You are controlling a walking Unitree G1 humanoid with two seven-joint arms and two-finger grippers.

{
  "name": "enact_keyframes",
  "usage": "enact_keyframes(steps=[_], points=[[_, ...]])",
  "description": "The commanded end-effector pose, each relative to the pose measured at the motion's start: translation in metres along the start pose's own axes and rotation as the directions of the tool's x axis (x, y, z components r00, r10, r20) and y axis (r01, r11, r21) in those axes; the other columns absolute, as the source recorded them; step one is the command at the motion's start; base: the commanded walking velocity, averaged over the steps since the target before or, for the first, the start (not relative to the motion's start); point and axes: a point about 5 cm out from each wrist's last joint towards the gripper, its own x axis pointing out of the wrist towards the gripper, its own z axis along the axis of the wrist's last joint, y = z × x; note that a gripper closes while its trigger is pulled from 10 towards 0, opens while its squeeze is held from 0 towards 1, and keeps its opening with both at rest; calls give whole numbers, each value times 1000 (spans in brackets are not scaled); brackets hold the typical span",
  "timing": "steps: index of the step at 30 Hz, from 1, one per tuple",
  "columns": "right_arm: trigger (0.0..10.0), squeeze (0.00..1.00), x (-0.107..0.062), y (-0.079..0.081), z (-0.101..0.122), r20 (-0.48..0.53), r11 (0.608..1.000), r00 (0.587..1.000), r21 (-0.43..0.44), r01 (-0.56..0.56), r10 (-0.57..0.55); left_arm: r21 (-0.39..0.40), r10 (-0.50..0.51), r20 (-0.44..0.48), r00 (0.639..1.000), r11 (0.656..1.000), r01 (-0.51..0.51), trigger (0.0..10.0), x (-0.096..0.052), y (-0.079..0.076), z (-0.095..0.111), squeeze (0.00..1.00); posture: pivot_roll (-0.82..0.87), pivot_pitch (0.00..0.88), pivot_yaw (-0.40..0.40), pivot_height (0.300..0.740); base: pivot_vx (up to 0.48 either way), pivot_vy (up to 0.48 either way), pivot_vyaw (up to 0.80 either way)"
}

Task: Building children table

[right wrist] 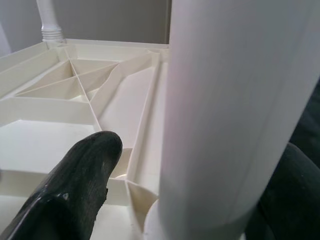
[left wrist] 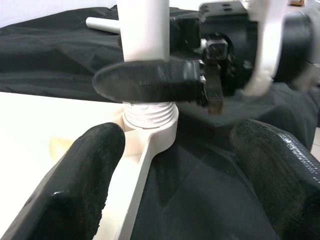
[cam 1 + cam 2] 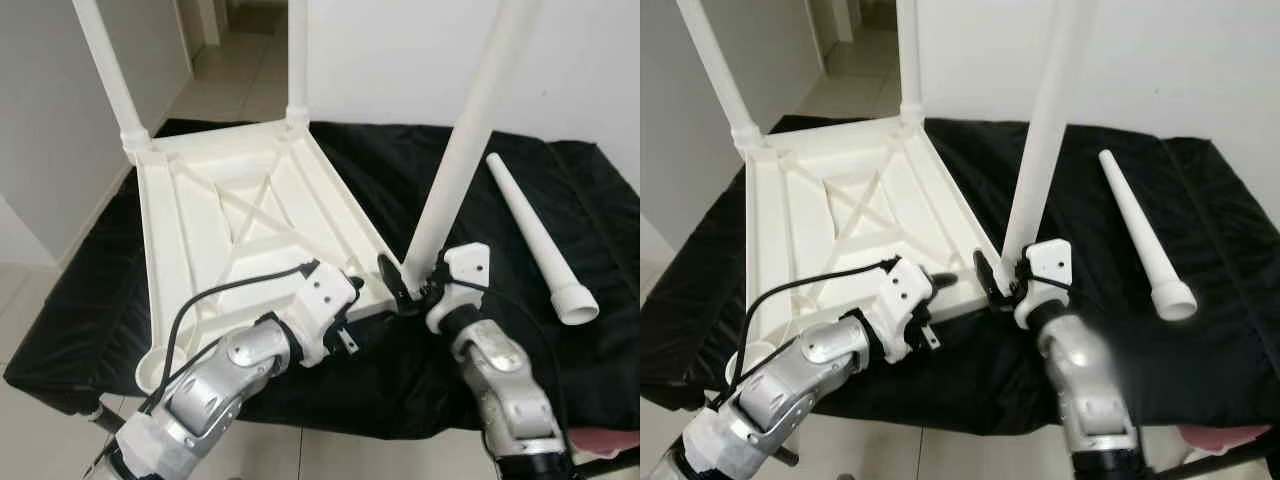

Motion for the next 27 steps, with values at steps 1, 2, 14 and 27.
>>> enact_keyframes(steps=[1, 2, 14, 27], points=[[10000, 0, 2, -2, -4, -5, 999, 999, -2, -47, 47, 13, -128, -5, 992, 992, 128, 10000, -1, -6, -1, 0, -93, 23, 4, 740, 0, 0, 0], [10000, 0, 5, -7, -7, -15, 997, 997, -18, -80, 80, 13, -127, -4, 992, 992, 127, 10000, -1, -6, -1, 0, -90, 23, 7, 740, 0, 0, 0], [235, 0, 25, -13, -24, -85, 976, 974, -47, -215, 210, 22, -119, -6, 993, 993, 119, 10000, -1, -2, 0, 0, -72, 25, 12, 740, 0, 0, 0], [10000, 0, 18, -19, -39, -112, 992, 986, 48, -116, 121, 27, -104, -7, 995, 994, 104, 10000, 0, 2, 0, 0, -76, 8, 9, 740, 0, 0, 0]])
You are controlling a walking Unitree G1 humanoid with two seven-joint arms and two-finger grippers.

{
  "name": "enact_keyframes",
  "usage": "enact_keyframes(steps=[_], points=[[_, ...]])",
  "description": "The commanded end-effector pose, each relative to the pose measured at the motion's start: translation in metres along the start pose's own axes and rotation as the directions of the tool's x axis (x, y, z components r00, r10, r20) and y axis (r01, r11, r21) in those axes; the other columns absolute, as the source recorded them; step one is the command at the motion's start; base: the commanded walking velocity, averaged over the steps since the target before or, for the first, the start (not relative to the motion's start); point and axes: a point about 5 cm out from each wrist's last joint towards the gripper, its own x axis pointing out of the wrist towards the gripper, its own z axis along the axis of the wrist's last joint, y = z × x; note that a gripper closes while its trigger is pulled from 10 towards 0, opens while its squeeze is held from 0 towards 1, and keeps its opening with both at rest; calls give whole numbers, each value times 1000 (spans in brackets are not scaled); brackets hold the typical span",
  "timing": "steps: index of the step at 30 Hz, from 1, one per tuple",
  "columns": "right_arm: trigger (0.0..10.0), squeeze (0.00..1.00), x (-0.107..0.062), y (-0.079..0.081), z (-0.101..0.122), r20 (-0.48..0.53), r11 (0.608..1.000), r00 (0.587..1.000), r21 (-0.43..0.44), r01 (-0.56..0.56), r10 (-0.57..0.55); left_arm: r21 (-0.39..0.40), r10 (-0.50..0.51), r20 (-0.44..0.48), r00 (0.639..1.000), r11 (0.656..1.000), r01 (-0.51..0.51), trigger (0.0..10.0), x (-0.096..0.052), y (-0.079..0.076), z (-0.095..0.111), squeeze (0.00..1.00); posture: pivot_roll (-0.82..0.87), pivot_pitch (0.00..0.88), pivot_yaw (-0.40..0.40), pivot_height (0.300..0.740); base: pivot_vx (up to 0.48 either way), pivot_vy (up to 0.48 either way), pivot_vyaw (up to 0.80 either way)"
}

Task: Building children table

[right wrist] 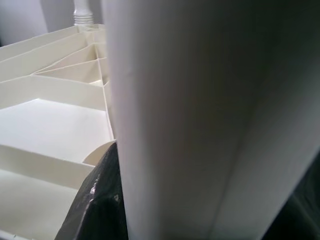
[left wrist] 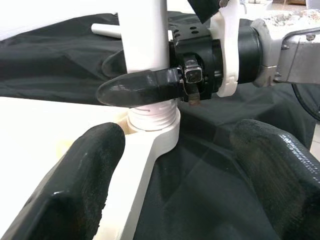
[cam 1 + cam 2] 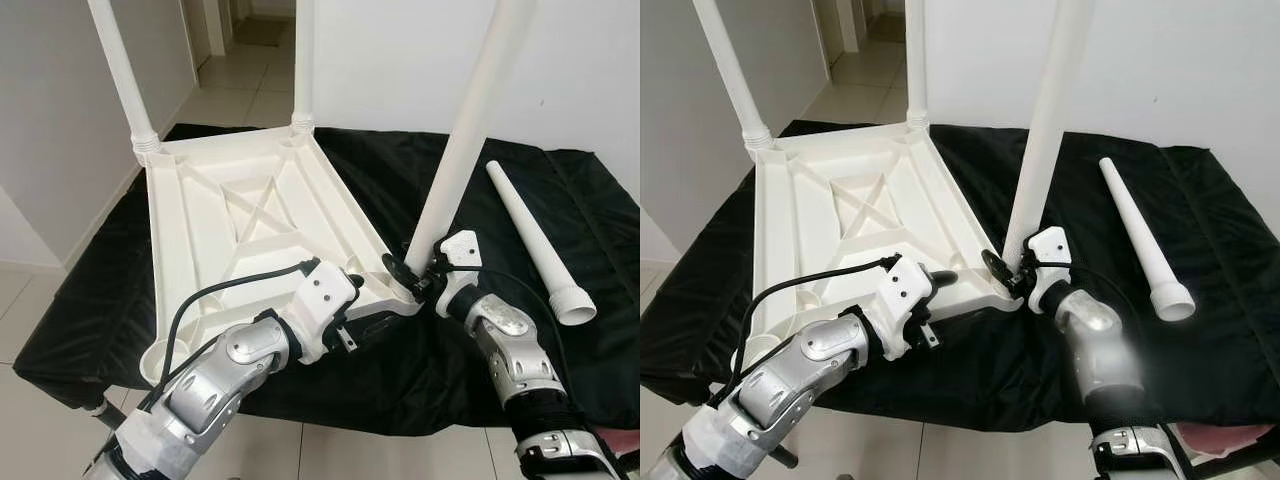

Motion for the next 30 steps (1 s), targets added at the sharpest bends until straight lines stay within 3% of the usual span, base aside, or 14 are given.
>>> enact_keyframes(steps=[1, 6, 8, 9, 11, 13, 15, 19, 20, 22, 23, 24, 25, 30], points=[[10000, 0, -4, 4, -13, -55, 999, 998, 38, 13, -11, 13, -118, -2, 993, 993, 118, 10000, 0, -2, 0, 0, -76, 8, 9, 740, 0, 0, 0], [10000, 0, -4, 7, -11, -43, 991, 996, 99, 88, -84, 14, -118, -3, 993, 993, 118, 10000, 1, -1, -1, 0, -90, 9, 11, 740, 0, 0, 0], [10000, 0, -5, 12, -6, -24, 976, 986, 140, 168, -166, 9, -125, -3, 992, 992, 125, 10000, 3, -2, -3, 0, -104, 10, 14, 740, 0, 0, 0], [10000, 0, -5, 12, -6, -24, 976, 986, 140, 168, -166, 9, -125, -3, 992, 992, 125, 10000, 3, -2, -3, 0, -104, 10, 14, 740, 0, 0, 0], [10000, 0, -6, 17, -5, -40, 951, 961, 142, 275, -272, 4, -133, -2, 991, 991, 133, 10000, 5, -3, -4, 0, -108, 11, 15, 740, 0, 0, 0], [10000, 0, -6, 17, -5, -40, 951, 961, 142, 275, -272, 4, -133, -2, 991, 991, 133, 10000, 5, -3, -4, 0, -108, 11, 15, 740, 0, 0, 0], [10000, 0, -7, 26, -5, -77, 910, 915, 103, 402, -396, 7, -138, -5, 990, 990, 138, 10000, 6, -4, -4, 0, -105, 15, 16, 740, 0, 0, 0], [10000, 0, -7, 29, -5, -90, 889, 894, 98, 447, -439, 11, -140, -8, 990, 990, 140, 10000, 7, -5, -4, 0, -105, 15, 16, 740, 0, 0, 0], [10000, 0, -7, 34, -5, -98, 857, 861, 94, 507, -499, 11, -141, -7, 990, 990, 141, 10000, 8, -5, -4, 0, -104, 20, 14, 740, 0, 0, 0], [10000, 0, -7, 34, -5, -98, 857, 861, 94, 507, -499, 11, -141, -7, 990, 990, 141, 10000, 8, -5, -4, 0, -104, 20, 14, 740, 0, 0, 0], [10000, 0, -8, 39, -4, -107, 809, 816, 112, 578, -568, 11, -141, -5, 990, 990, 141, 10000, 9, -5, -3, 0, -98, 25, 9, 740, 0, 0, 0], [10000, 0, -8, 39, -4, -107, 809, 816, 112, 578, -568, 11, -141, -5, 990, 990, 141, 10000, 9, -5, -3, 0, -98, 25, 9, 740, 0, 0, 0], [10000, 0, -8, 44, -3, -122, 760, 771, 131, 637, -625, 6, -142, -3, 990, 990, 142, 10000, 8, -6, -3, 0, -93, 28, 9, 740, 0, 0, 0], [10000, 0, -8, 49, 0, -133, 715, 731, 154, 682, -669, 2, -143, -4, 990, 990, 143, 10000, 7, -7, -4, 0, -93, 28, 9, 740, 0, 0, 0]])
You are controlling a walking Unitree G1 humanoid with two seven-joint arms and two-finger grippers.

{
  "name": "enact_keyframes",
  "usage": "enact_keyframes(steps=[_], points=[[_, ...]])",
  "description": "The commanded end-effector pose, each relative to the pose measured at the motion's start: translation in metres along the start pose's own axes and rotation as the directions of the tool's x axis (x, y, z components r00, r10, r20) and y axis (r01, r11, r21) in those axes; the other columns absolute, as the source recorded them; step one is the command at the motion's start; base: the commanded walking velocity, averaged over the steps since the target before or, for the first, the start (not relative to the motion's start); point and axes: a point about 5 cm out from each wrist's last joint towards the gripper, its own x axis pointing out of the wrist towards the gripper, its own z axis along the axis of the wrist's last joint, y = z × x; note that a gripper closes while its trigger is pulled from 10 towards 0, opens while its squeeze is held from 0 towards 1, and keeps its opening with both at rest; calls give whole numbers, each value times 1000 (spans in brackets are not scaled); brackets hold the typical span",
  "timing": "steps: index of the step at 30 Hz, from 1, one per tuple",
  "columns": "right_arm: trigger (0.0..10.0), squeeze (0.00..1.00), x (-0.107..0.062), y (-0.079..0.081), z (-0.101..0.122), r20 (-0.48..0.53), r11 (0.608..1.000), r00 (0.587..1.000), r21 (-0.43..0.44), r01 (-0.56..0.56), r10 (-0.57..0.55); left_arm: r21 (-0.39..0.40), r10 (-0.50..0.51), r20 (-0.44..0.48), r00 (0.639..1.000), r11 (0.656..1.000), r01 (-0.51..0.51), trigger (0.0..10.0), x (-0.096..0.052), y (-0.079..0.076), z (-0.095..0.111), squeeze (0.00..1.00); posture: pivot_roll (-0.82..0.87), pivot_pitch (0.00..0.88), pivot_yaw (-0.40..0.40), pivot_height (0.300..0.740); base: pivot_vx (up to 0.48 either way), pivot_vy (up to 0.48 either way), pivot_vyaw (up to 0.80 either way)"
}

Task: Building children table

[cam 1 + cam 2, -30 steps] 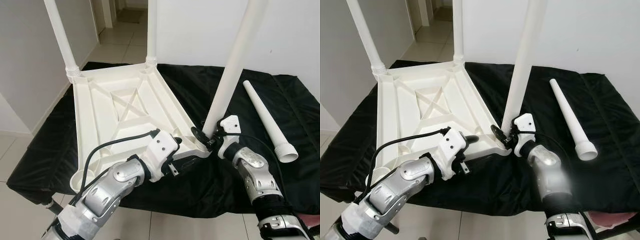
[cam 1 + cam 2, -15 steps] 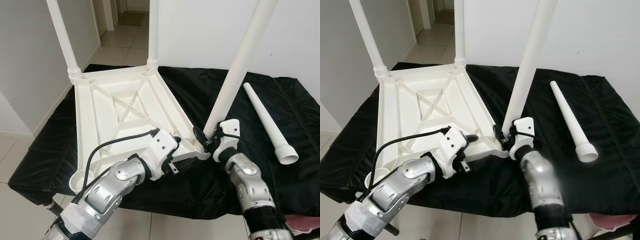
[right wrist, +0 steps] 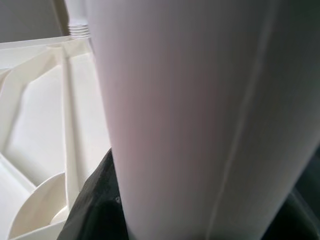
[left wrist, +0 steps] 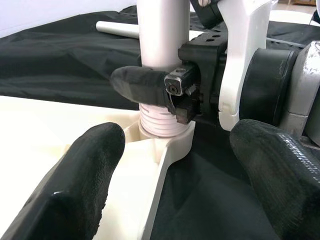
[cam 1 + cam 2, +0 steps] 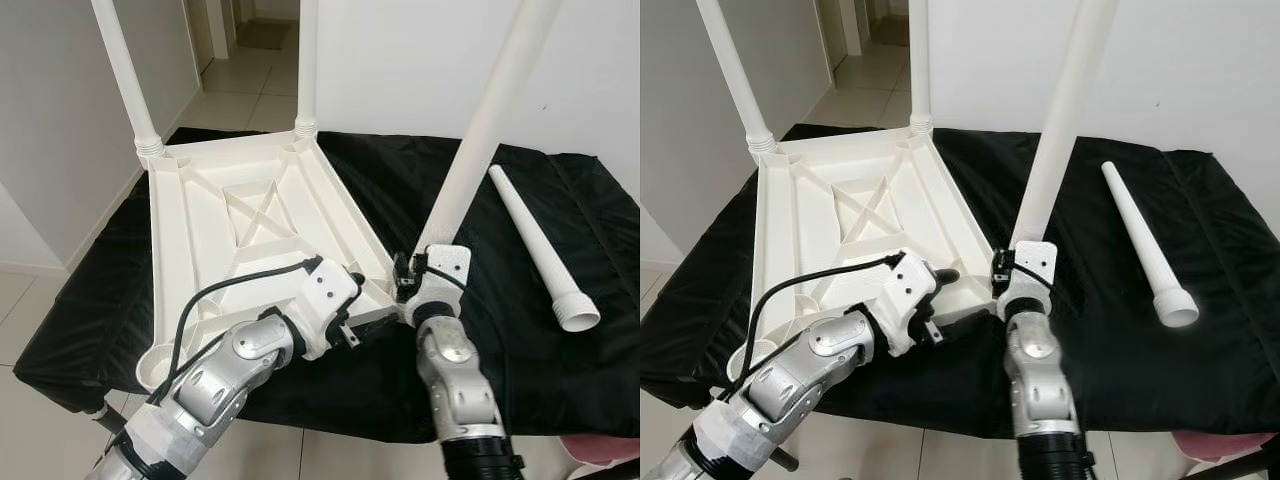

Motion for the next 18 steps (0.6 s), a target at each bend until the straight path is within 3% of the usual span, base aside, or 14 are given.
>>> enact_keyframes(steps=[1, 4, 5, 15, 16, 17, 18], points=[[10000, 0, -6, -7, -7, -43, 998, 997, 24, 64, -63, 10, -151, -10, 988, 988, 151, 10000, -1, -10, -2, 0, -100, 31, 14, 740, 0, 0, 0], [10000, 0, -6, -7, -7, -43, 998, 997, 24, 64, -63, 10, -151, -10, 988, 988, 151, 10000, -1, -10, -2, 0, -100, 31, 14, 740, 0, 0, 0], [10000, 1000, -7, -11, -6, -41, 998, 997, 2, 70, -70, 10, -155, -14, 988, 988, 156, 10000, -2, -10, -3, 0, -101, 32, 15, 740, 0, 0, 0], [10000, 992, -7, -17, -1, -17, 999, 999, -29, 39, -40, 13, -157, -25, 987, 988, 157, 10000, -4, -11, -6, 0, -97, 17, 10, 740, 0, 0, 0], [10000, 0, -6, -18, 1, -10, 1000, 1000, -21, -22, 22, 14, -155, -26, 988, 988, 156, 10000, -4, -11, -6, 0, -96, 15, 10, 740, 0, 0, 0], [10000, 0, -6, -18, 1, -10, 1000, 1000, -21, -22, 22, 14, -155, -26, 988, 988, 156, 10000, -4, -11, -6, 0, -96, 15, 10, 740, 0, 0, 0], [10000, 0, -3, -21, 1, -13, 995, 995, -20, -97, 97, 14, -155, -26, 988, 988, 156, 10000, -4, -11, -6, 0, -95, 9, 10, 740, 0, 0, 0]])
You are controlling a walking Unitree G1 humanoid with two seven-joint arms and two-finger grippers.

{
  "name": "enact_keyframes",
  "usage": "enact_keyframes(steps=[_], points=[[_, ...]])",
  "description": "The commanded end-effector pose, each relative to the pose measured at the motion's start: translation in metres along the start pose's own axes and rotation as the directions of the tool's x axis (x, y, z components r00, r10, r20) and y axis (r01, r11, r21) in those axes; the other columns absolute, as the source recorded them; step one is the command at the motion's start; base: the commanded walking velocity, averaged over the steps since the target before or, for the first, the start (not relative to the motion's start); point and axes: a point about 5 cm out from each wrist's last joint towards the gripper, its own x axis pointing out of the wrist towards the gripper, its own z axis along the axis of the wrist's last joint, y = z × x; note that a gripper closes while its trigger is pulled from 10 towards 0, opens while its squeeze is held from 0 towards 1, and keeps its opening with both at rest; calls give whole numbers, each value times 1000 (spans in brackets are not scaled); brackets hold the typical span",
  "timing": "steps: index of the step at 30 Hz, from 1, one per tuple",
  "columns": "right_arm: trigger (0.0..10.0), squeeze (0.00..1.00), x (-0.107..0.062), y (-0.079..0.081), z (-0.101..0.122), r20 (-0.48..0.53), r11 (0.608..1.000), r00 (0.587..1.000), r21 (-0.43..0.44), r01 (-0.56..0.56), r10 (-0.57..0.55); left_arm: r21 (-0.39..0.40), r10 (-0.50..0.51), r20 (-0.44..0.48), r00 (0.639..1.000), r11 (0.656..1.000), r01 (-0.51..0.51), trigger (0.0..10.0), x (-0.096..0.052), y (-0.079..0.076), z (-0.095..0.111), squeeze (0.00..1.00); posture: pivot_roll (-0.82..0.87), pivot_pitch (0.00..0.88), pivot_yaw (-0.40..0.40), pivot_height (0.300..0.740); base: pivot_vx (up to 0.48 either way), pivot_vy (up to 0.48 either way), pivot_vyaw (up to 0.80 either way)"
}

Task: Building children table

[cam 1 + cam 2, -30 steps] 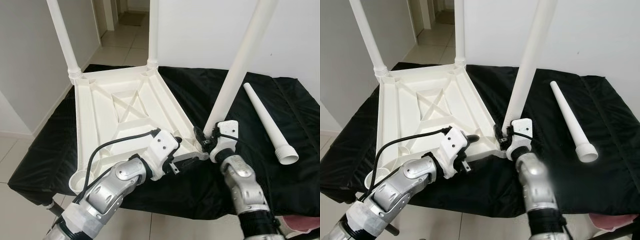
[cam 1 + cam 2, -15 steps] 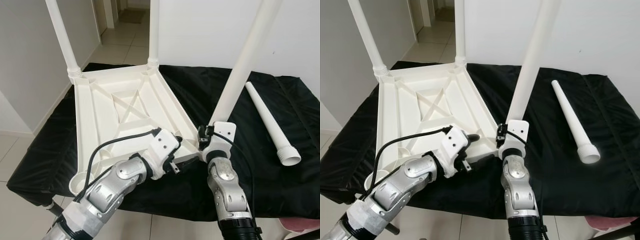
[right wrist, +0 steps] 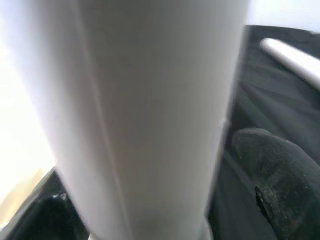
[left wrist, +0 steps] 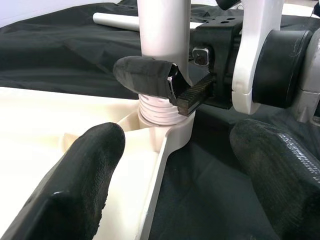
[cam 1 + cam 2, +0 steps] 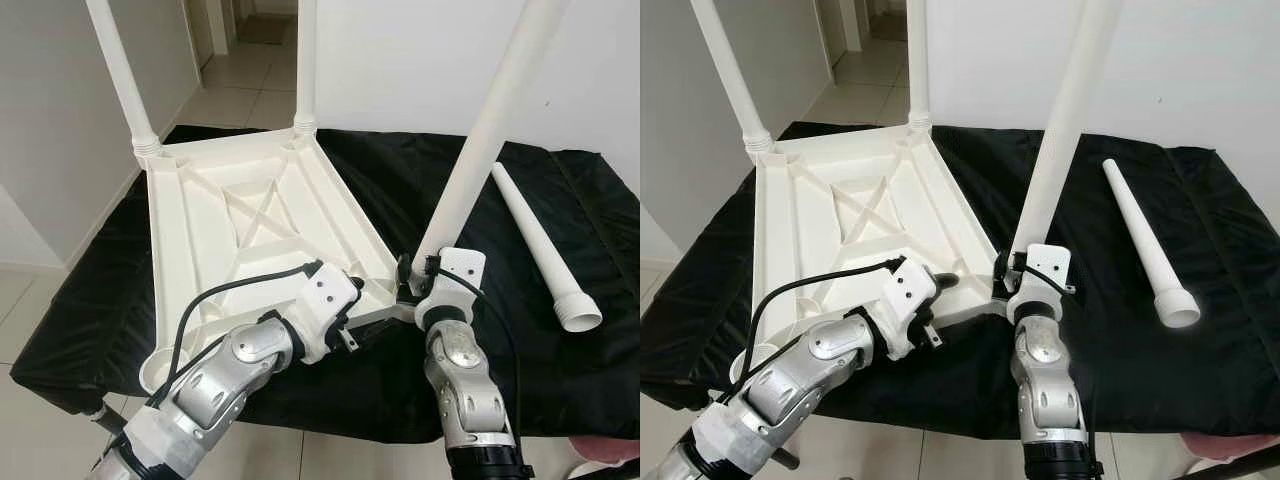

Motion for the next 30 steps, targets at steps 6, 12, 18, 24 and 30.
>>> enact_keyframes(steps=[6, 12, 18, 24, 30], points=[[10000, 0, 9, -10, -3, -28, 936, 939, -70, -345, 343, 7, -164, -8, 986, 986, 164, 10000, -3, -11, -2, 0, -102, 0, 18, 740, 0, 0, 0], [10000, 0, 21, -21, -4, -73, 841, 854, -149, -520, 516, 3, -170, -14, 985, 985, 170, 10000, -4, -13, -4, 0, -100, 0, 22, 740, 0, 0, 0], [9451, 0, 26, -21, -4, -89, 799, 816, -168, -577, 571, 8, -160, -12, 987, 987, 161, 10000, -3, -11, -3, 0, -93, 2, 26, 740, 0, 0, 0], [0, 0, 36, -22, -5, -111, 750, 777, -204, -629, 620, 17, -155, -17, 988, 988, 156, 10000, -4, -7, -2, 0, -86, 4, 25, 740, 0, 0, 0], [0, 0, 39, -26, -8, -123, 752, 779, -206, -626, 615, 23, -147, -19, 989, 989, 148, 10000, -5, -4, -2, 0, -83, 3, 23, 740, 0, 0, 0]])
